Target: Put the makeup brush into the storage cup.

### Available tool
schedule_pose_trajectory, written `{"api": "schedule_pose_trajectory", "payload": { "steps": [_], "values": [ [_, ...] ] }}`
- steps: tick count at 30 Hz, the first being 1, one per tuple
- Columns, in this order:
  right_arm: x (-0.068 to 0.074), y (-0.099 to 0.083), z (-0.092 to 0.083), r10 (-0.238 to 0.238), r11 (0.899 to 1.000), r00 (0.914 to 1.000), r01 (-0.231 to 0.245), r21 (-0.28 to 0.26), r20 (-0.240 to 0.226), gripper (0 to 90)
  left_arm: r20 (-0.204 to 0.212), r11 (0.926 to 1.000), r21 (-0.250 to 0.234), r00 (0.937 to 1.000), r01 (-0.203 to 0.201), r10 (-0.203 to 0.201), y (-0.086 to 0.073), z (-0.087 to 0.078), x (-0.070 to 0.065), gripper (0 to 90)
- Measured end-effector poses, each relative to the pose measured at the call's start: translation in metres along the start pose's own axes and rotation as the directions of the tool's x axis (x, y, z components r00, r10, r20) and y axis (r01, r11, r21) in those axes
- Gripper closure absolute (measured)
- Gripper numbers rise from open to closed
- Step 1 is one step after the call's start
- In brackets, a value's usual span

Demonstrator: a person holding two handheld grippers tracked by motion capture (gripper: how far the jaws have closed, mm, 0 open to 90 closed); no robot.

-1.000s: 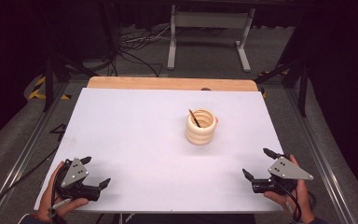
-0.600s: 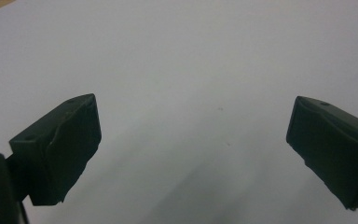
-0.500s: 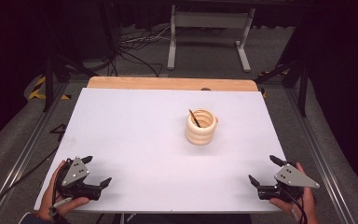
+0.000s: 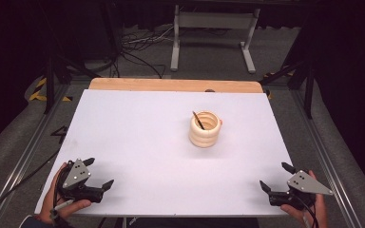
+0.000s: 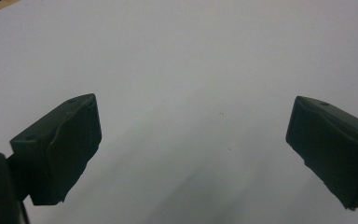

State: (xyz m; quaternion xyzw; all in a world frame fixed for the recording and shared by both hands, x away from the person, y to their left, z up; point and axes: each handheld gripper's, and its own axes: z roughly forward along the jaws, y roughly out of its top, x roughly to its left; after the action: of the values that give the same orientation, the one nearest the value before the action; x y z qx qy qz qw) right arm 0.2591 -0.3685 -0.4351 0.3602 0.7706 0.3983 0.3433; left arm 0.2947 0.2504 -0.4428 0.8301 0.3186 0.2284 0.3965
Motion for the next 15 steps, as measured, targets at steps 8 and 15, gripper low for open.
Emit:
{"api": "schedule_pose_trajectory", "payload": {
  "steps": [8, 15],
  "values": [
    [-0.0022, -0.0013, -0.0029, 0.016, 1.000, 0.9998, -0.016, -0.007, 0.011, 4.5, 0.001, 1.0000, 0.000, 1.0000, -0.010, 0.010, 0.0011, 0.0004, -0.0015, 4.2],
    [-0.0027, -0.0009, -0.0053, 0.035, 0.999, 0.9992, -0.035, -0.018, 0.020, 4.5, 0.001, 0.9999, -0.004, 0.9999, -0.015, 0.015, 0.0005, -0.0005, -0.0020, 4.3]
  ]
}}
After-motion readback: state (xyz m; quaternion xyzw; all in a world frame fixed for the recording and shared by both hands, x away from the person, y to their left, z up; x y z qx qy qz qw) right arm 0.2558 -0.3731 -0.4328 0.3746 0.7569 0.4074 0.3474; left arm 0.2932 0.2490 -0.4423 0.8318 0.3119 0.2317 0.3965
